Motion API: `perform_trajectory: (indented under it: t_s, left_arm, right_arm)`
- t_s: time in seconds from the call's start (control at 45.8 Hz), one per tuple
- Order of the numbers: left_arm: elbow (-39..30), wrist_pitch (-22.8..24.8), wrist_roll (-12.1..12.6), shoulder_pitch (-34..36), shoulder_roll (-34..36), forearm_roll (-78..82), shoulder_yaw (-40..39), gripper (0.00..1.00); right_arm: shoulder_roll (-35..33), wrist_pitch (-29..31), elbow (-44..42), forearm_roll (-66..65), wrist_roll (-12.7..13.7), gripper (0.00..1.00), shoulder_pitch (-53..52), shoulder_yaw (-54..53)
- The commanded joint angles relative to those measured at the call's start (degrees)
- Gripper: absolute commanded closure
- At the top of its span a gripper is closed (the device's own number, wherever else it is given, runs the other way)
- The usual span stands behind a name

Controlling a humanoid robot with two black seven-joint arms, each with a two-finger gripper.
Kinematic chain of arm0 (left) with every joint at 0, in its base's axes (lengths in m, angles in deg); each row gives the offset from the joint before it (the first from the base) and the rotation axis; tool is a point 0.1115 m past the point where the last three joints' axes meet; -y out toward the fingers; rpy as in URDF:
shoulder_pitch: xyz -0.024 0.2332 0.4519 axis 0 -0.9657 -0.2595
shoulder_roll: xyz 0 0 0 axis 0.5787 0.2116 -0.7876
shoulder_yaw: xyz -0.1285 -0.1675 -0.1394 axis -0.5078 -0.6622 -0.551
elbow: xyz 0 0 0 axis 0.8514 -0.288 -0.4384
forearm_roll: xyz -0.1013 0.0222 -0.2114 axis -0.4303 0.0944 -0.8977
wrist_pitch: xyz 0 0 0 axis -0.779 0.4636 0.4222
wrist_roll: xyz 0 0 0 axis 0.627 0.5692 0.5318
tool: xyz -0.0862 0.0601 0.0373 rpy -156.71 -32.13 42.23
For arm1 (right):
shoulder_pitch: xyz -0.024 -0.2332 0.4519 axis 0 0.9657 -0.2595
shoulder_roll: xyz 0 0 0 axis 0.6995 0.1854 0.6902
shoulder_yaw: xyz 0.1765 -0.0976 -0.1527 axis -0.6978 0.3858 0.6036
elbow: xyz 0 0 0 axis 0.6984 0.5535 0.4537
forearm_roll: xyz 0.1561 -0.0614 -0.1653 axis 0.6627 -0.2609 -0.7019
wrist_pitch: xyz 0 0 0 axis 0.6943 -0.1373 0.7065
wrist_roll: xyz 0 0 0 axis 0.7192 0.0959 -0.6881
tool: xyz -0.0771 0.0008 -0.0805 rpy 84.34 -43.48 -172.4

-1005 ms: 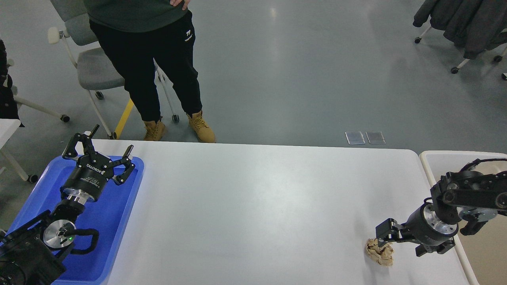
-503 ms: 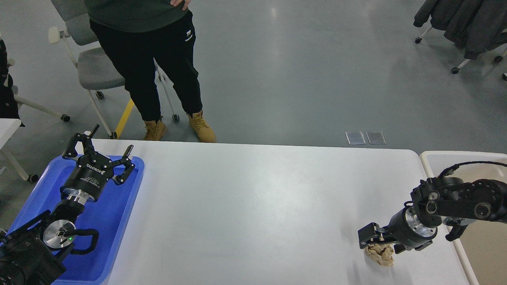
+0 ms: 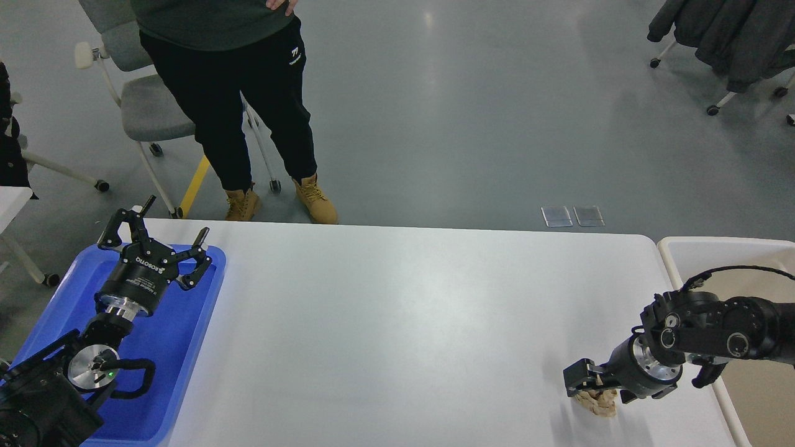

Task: Tidy desktop
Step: 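Close the right gripper on the paper ball, then lift the paper ball and carry it toward the beige bin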

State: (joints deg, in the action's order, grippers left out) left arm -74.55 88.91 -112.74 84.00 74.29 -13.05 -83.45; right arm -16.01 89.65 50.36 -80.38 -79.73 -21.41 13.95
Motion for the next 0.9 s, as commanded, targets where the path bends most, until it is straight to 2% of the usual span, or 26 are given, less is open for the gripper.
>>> perform_trajectory:
  t_s: [0.0,0.066,0.153,0.262,0.328,0.656,0.874]
  left_arm:
    - [0.00,0.00,0.00,0.00,-0.03,0.00,-0.03,0.01]
    - [0.00,0.00,0.00,0.00,-0.03,0.00,-0.03,0.01]
    - [0.00,0.00,0.00,0.00,0.06,0.00,-0.03,0.01]
    - [0.00,0.00,0.00,0.00,0.06,0.00,-0.03,0.01]
    - [0.00,0.00,0.00,0.00,-0.03,0.00,0.06,0.01]
    - [0.00,0.00,0.00,0.00,0.06,0.00,-0.03,0.01]
    - [0.00,0.00,0.00,0.00,-0.03,0.00,-0.03,0.01]
  right_arm:
    - [1.50,-2.11,-3.01,-2.94,-0.21,0.04,2.68,-0.11]
    - [1.59,-3.08,-2.92,-3.38,-0.21,0.07,2.86,-0.11]
    - [1.59,-4.75,-2.92,-5.14,-0.21,0.24,2.86,0.42]
    - [1.59,-4.84,-2.57,-8.65,-0.21,0.76,2.42,0.68]
    - [1.32,-4.66,-2.31,-9.45,-0.21,1.00,2.16,0.68]
    - [0.53,-4.40,-1.70,-9.45,-0.12,1.00,0.67,0.86]
    - [-3.07,-3.61,4.54,-9.45,-0.12,1.00,-7.68,3.40]
